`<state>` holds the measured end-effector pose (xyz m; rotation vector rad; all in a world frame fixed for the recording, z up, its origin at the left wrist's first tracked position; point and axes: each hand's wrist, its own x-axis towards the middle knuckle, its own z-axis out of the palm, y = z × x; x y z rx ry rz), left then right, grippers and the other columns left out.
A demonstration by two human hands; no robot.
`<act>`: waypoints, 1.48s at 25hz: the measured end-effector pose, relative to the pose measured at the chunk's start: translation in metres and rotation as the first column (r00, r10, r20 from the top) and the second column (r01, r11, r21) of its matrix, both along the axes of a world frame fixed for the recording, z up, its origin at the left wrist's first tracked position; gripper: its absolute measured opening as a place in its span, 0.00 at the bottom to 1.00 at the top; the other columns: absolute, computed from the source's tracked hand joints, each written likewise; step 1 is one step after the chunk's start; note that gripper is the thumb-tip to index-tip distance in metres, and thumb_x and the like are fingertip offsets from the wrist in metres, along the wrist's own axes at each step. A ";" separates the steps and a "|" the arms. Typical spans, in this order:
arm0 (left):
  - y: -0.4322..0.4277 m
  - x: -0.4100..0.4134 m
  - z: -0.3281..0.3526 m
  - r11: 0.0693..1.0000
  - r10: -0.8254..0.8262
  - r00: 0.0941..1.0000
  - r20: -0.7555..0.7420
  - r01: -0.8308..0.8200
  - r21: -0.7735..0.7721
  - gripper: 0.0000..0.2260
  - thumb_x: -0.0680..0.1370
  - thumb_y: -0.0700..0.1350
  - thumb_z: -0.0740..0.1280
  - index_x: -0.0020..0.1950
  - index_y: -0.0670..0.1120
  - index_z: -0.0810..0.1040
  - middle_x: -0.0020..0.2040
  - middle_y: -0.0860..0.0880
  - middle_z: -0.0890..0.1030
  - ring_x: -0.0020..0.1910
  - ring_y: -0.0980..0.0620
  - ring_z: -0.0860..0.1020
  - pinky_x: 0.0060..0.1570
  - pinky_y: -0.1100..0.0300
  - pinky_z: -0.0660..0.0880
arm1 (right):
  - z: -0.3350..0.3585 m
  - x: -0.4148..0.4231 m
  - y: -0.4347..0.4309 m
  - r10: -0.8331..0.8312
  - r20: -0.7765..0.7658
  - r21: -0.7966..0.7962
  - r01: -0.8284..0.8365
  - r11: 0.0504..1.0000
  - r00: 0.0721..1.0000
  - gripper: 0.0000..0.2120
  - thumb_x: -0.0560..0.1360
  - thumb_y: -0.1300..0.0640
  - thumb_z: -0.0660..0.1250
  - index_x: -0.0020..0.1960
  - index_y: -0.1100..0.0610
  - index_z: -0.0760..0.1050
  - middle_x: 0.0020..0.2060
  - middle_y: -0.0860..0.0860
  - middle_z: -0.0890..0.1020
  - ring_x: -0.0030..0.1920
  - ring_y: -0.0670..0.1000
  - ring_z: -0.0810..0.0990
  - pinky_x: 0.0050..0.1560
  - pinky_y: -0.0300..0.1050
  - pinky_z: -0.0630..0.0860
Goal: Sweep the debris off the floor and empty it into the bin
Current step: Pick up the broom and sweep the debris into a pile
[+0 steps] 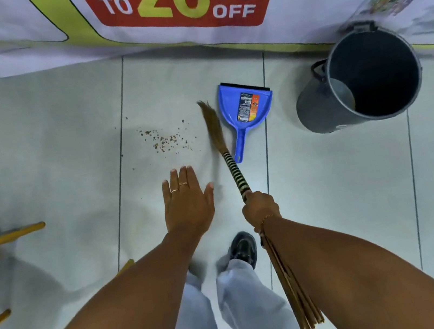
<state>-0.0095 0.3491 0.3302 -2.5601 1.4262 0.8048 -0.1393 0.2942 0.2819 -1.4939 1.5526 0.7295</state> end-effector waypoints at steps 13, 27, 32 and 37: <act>0.081 0.097 -0.002 0.984 0.017 0.997 -0.076 -0.003 0.179 0.25 0.81 0.53 0.50 0.74 0.40 0.58 0.67 0.37 0.74 0.67 0.40 0.71 0.71 0.46 0.63 | -0.001 0.083 0.089 -0.082 0.177 -0.148 0.109 0.983 0.981 0.21 0.78 0.58 0.55 0.71 0.52 0.64 0.57 0.61 0.75 0.55 0.63 0.77 0.54 0.51 0.75; 0.130 0.177 -0.009 0.984 -0.011 0.993 -0.115 0.031 0.174 0.25 0.81 0.54 0.51 0.74 0.41 0.59 0.66 0.37 0.75 0.67 0.40 0.71 0.71 0.47 0.64 | -0.013 0.161 0.171 -0.401 -0.021 0.089 0.401 0.912 0.916 0.15 0.78 0.58 0.57 0.61 0.63 0.72 0.55 0.60 0.80 0.55 0.61 0.80 0.56 0.52 0.79; 0.138 0.211 -0.013 0.985 -0.037 0.996 -0.085 0.051 0.165 0.24 0.81 0.53 0.51 0.72 0.40 0.62 0.63 0.37 0.77 0.64 0.39 0.73 0.67 0.47 0.68 | -0.019 0.224 0.161 -0.442 0.032 0.095 0.438 0.894 0.896 0.16 0.77 0.58 0.57 0.63 0.62 0.72 0.57 0.60 0.80 0.58 0.60 0.78 0.59 0.50 0.77; 0.131 0.229 0.004 0.988 -0.007 0.997 -0.074 0.018 0.153 0.24 0.81 0.53 0.51 0.72 0.40 0.62 0.63 0.37 0.77 0.64 0.39 0.73 0.67 0.47 0.68 | 0.005 0.229 0.165 -0.585 0.232 0.024 0.597 0.802 0.777 0.20 0.74 0.54 0.57 0.64 0.47 0.74 0.49 0.59 0.84 0.49 0.62 0.82 0.53 0.56 0.81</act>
